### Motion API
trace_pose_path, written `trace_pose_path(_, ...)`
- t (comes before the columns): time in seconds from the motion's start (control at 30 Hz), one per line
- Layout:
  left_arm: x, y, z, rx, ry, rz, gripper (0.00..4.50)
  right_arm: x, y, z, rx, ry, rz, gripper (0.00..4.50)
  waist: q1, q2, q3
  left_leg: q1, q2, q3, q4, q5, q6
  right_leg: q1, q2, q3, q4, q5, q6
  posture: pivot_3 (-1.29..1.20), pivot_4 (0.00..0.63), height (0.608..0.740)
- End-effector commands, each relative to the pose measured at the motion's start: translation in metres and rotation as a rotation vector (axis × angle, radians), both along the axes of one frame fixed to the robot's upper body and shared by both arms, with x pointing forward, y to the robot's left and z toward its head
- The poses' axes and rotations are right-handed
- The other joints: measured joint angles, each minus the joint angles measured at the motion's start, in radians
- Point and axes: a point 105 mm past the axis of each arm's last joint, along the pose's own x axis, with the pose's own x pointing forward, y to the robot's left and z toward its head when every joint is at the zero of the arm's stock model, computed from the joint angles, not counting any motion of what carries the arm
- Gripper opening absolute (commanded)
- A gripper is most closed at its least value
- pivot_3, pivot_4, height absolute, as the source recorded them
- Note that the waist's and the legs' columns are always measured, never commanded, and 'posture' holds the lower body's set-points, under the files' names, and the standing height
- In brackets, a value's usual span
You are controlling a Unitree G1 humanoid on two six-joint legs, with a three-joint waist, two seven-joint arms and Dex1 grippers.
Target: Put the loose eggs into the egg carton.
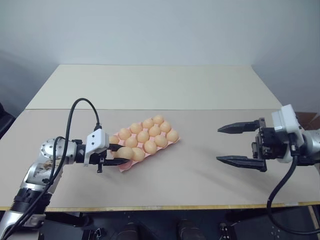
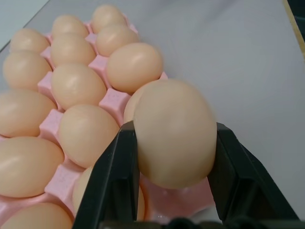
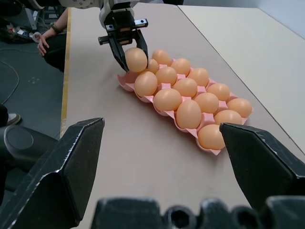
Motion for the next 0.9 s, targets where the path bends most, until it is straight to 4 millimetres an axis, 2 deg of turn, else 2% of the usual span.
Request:
trace_pose_path(0.03, 0.003, 0.001, 0.004, 0.02, -0.022, -0.017, 2.56, -0.005, 0.0, 0.011, -0.004, -0.059, 0.0, 4.5, 0.001, 0.0, 0.0, 0.0, 0.0, 0.0, 0.0, 0.0, 0.0, 0.0, 0.0, 0.0, 0.0, 0.0, 0.0, 0.0, 0.15, 0.74)
trace_pose_path(0.2, 0.001, 0.005, 0.013, -0.013, -0.028, -0.019, 4.33, -0.006, 0.001, 0.011, 0.0, -0.06, -0.002, 4.5, 0.003, 0.0, 0.0, 0.0, 0.0, 0.0, 0.0, 0.0, 0.0, 0.0, 0.0, 0.0, 0.0, 0.0, 0.0, 0.0, 0.15, 0.74)
trace_pose_path(0.23, 0.0, 0.006, 0.014, -0.016, -0.031, -0.018, 4.47, -0.006, 0.001, 0.011, 0.001, -0.06, -0.001, 4.5, 0.003, 0.0, 0.0, 0.0, 0.0, 0.0, 0.0, 0.0, 0.0, 0.0, 0.0, 0.0, 0.0, 0.0, 0.0, 0.0, 0.15, 0.74)
trace_pose_path(0.4, -0.004, 0.017, 0.032, -0.041, -0.071, 0.018, 4.47, -0.004, 0.002, 0.011, 0.006, -0.064, 0.004, 4.5, 0.0, 0.0, 0.0, 0.0, 0.0, 0.0, 0.0, 0.0, 0.0, 0.0, 0.0, 0.0, 0.0, 0.0, 0.0, 0.0, 0.15, 0.74)
trace_pose_path(0.57, -0.02, 0.049, 0.059, -0.082, -0.07, 0.104, 4.47, 0.0, 0.002, 0.011, 0.014, -0.067, 0.001, 4.5, -0.004, 0.0, 0.0, 0.0, 0.001, 0.0, 0.0, 0.0, 0.0, -0.001, 0.0, 0.0, 0.0, 0.0, 0.0, 0.0, 0.15, 0.74)
trace_pose_path(0.8, -0.054, 0.084, 0.088, -0.093, -0.061, 0.226, 4.47, 0.003, -0.001, 0.006, 0.028, -0.044, 0.001, 4.5, -0.001, 0.0, 0.0, 0.0, 0.001, 0.0, 0.0, 0.0, 0.0, 0.0, 0.0, 0.0, 0.0, 0.0, 0.0, 0.0, 0.15, 0.74)
trace_pose_path(0.9, -0.071, 0.093, 0.092, -0.106, -0.049, 0.278, 4.47, 0.007, -0.002, 0.006, 0.032, -0.039, -0.002, 4.5, -0.001, 0.0, 0.0, 0.0, 0.001, 0.0, 0.0, 0.0, 0.0, 0.0, 0.0, 0.0, 0.0, 0.0, 0.0, 0.0, 0.15, 0.74)
